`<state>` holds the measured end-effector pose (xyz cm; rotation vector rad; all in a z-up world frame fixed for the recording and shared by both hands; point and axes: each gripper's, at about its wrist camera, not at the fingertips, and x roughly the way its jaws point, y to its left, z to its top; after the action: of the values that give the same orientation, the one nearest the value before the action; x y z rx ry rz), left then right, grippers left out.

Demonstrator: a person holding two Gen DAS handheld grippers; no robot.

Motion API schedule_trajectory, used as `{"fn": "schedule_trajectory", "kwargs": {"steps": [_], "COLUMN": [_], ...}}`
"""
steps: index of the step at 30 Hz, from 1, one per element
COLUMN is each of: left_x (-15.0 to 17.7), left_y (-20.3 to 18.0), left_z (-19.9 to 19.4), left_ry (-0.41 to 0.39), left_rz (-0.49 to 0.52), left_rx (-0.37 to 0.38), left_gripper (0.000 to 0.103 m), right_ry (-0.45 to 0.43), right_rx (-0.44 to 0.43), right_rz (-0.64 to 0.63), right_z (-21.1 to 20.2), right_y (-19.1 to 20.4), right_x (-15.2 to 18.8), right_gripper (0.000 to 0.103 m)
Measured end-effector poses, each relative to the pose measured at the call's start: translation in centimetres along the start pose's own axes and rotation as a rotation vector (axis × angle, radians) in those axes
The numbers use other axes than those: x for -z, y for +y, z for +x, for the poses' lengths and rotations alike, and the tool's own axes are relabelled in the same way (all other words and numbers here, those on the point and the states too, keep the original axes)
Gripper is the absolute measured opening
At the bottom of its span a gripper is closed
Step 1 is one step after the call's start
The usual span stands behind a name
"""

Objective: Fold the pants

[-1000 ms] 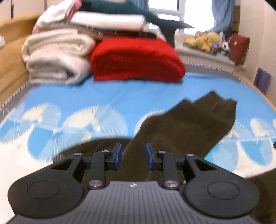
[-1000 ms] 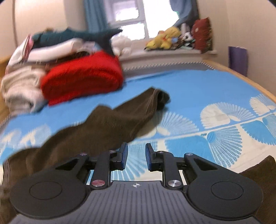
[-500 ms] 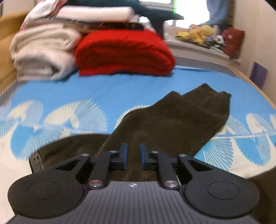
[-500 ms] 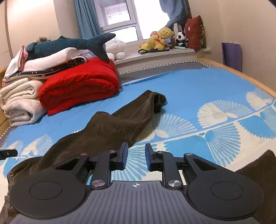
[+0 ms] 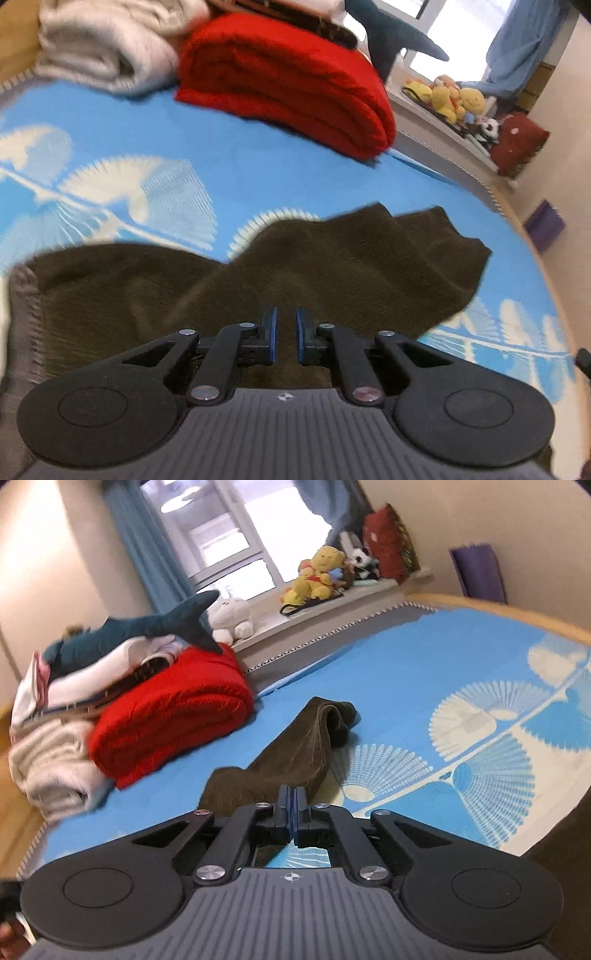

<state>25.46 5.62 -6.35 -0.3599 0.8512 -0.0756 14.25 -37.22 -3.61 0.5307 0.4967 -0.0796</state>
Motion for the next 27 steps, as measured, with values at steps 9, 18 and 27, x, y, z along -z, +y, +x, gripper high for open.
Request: {"fn": "schedule_trajectory", "kwargs": {"steps": [9, 18, 27], "left_x": [4.3, 7.6, 6.4], "left_y": [-4.4, -7.5, -4.4], "left_z": [5.9, 10.3, 10.9], "left_ry": [0.114, 0.207, 0.261], "left_rz": [0.266, 0.508, 0.414], "left_rx": [0.093, -0.043, -0.206], "left_gripper": [0.035, 0.045, 0.008], "right_ry": [0.060, 0.092, 0.121], "right_rx": [-0.030, -0.059, -0.117], "right_rz": [0.245, 0.392, 0.585], "right_z": [4.6, 15.8, 28.1], "right_y": [-4.1, -8.1, -9.7], "right_x": [-0.8, -4.0, -6.5], "right_gripper": [0.005, 0.039, 0.054]}}
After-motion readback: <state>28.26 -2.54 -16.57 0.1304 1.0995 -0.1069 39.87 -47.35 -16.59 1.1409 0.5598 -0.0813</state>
